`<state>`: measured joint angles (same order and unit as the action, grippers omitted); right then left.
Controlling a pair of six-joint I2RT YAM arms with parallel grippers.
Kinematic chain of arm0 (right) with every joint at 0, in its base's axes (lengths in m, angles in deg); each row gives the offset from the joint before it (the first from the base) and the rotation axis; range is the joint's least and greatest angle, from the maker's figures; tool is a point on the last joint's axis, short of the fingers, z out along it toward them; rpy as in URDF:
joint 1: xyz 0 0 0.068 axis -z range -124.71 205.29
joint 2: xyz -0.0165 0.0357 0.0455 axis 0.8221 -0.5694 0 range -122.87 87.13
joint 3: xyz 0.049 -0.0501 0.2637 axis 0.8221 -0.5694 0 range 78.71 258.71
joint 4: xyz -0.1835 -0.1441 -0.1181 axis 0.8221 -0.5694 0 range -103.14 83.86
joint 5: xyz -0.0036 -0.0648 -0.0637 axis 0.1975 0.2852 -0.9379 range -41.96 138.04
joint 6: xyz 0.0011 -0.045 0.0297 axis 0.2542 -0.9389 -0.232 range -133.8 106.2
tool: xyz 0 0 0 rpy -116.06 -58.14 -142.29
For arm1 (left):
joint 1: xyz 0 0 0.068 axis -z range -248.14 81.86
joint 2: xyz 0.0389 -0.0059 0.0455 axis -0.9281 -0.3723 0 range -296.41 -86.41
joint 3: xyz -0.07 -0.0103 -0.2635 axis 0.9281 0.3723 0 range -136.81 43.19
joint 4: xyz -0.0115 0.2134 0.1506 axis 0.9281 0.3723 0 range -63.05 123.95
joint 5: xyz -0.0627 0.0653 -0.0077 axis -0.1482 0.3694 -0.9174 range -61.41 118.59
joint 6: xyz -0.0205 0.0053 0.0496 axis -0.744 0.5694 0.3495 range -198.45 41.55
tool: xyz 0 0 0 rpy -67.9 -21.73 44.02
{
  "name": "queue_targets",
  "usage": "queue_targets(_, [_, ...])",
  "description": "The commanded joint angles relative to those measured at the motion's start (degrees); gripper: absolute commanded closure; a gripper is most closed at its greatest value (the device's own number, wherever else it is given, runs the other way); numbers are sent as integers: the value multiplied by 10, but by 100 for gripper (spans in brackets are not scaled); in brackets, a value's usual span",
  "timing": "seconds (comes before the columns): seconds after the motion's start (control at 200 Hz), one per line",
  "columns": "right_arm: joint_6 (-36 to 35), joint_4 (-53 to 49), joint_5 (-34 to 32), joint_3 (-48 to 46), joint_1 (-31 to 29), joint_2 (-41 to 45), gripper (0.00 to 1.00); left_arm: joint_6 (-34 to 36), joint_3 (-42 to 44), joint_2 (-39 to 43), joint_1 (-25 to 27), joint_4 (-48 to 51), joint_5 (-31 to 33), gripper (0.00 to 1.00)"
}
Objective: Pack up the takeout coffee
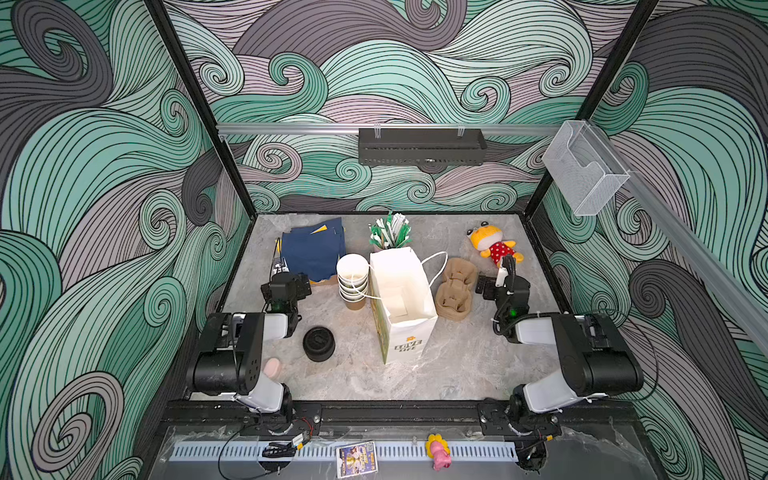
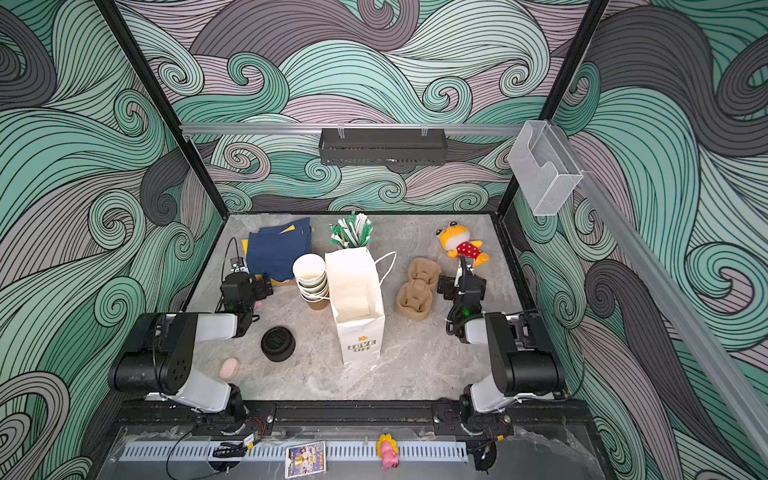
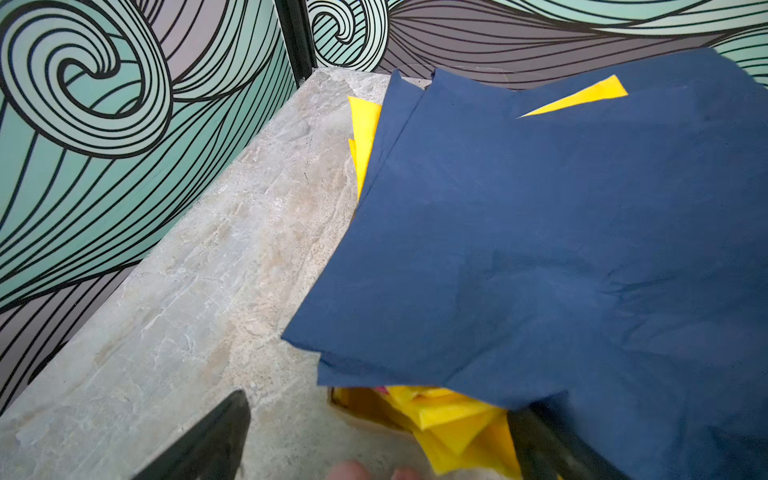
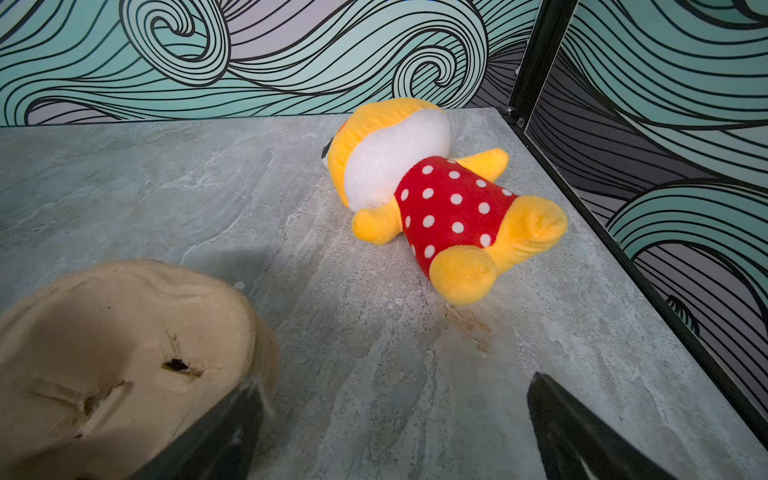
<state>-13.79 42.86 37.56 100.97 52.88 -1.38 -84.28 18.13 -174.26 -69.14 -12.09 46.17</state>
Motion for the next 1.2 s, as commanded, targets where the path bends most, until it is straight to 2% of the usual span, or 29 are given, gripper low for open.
queue_targets(0.0, [-3, 8, -1, 0, -1, 7, 1, -2, -9, 9, -2, -3, 5, 1])
queue_targets(1.191, [1, 8, 13, -1, 7, 7, 1, -2, -9, 9, -2, -3, 5, 1])
